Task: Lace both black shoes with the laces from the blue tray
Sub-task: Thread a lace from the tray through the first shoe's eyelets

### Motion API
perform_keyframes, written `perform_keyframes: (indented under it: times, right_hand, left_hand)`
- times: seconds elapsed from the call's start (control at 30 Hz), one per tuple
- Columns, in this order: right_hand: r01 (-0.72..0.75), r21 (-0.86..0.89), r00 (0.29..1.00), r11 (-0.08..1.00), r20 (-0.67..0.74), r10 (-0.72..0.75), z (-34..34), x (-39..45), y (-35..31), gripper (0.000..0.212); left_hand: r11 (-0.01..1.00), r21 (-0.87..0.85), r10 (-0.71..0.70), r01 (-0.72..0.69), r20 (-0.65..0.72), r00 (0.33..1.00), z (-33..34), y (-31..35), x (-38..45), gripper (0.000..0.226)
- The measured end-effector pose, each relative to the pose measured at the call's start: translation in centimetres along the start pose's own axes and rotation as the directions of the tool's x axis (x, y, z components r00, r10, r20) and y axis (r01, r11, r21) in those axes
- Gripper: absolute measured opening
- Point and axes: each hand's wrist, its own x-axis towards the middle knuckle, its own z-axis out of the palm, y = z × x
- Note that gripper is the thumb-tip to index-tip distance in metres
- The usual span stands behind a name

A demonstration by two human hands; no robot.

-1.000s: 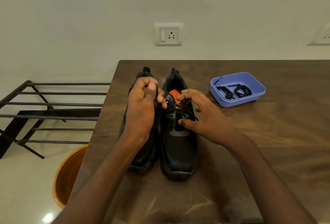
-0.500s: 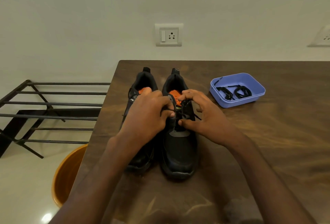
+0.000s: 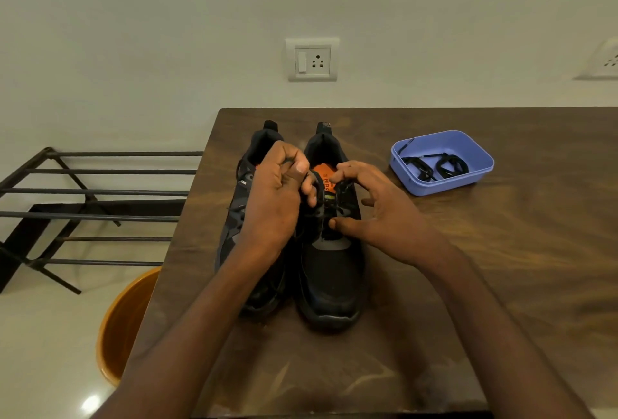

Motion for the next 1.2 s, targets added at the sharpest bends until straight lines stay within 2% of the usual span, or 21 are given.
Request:
perform_keyframes:
  times: [0.1,0.23,0.33,0.43,0.47,0.53,0.6,0.7,0.77,0.83,0.97,1.03,1.1,1.13,1.2]
  right_hand:
    - [0.001,0.003,1.000,1.000,-0.007,-0.001,0.1,0.0,-0.2,0.062]
    - [0.020,0.003,1.000,1.000,0.010,-0.020,0.1,-0.1,-0.6,0.061]
    - [0.018,0.007,1.000,1.000,0.000,-0.018,0.2,0.0,-0.7,0.061]
    - [0.008,0.016,1.000,1.000,-0.023,-0.008,0.2,0.0,-0.6,0.061]
    - [0.007,0.021,1.000,1.000,-0.026,-0.006,0.3,0.0,-0.6,0.060]
    - [0.003,0.011,1.000,1.000,-0.025,-0.003,0.5,0.0,-0.8,0.057]
    - [0.005,-0.029,0.999,1.000,-0.031,-0.006,0.8,0.0,-0.9,0.050]
    - [0.008,-0.121,0.995,0.993,-0.101,-0.021,1.2,0.2,-1.0,0.033]
    - [0.016,-0.189,0.986,0.982,-0.162,-0.047,1.4,0.3,-1.2,0.023]
    - [0.010,-0.227,0.983,0.974,-0.178,-0.052,1.7,0.3,-1.5,0.017]
    - [-0.028,-0.279,0.993,0.960,-0.121,-0.007,2.0,0.2,-2.1,0.020]
    - [-0.050,-0.319,0.994,0.946,-0.108,0.016,2.2,0.3,-2.3,0.023]
    - [-0.080,-0.340,0.991,0.937,-0.132,0.037,2.3,0.4,-2.6,0.023]
    - [-0.095,-0.348,0.988,0.933,-0.146,0.046,2.5,0.5,-2.8,0.022]
    - [-0.108,-0.367,0.985,0.924,-0.163,0.051,2.9,0.4,-3.1,0.021]
  left_hand:
    - [0.997,0.054,0.049,-0.046,-0.038,0.998,0.9,0.1,-0.2,0.016]
    - [0.997,0.029,0.073,-0.070,-0.139,0.988,1.5,0.0,-0.2,0.016]
    - [1.000,-0.028,-0.002,-0.003,-0.179,0.984,1.7,-0.5,-0.1,0.017]
    - [0.964,-0.241,-0.165,0.111,-0.218,0.962,1.5,0.0,0.4,0.017]
    - [0.967,-0.222,-0.172,0.126,-0.203,0.964,1.1,0.3,0.6,0.017]
    - [0.996,0.025,-0.088,0.091,-0.101,0.991,0.0,1.1,0.6,0.017]
    - [0.959,0.285,-0.001,-0.010,0.040,0.999,-1.0,1.8,-0.1,0.025]
    - [0.802,0.586,0.054,-0.114,0.118,0.992,-2.1,2.5,-1.6,0.044]
    - [0.686,0.711,0.079,-0.154,0.137,0.987,-2.6,2.8,-2.0,0.043]
    - [0.612,0.767,0.143,-0.193,0.133,0.981,-2.7,3.3,-1.9,0.029]
    - [0.516,0.850,0.154,-0.102,0.024,0.988,-2.6,3.9,-1.7,0.013]
    - [0.438,0.890,0.214,-0.129,0.036,0.976,-2.5,3.9,-1.7,0.007]
    - [0.356,0.907,0.250,-0.224,0.139,0.958,-2.2,3.3,-1.4,0.030]
    - [0.369,0.888,0.212,-0.273,0.206,0.955,-2.1,3.1,-1.3,0.044]
    - [0.467,0.830,0.081,-0.305,0.303,0.950,-1.8,2.7,-1.1,0.060]
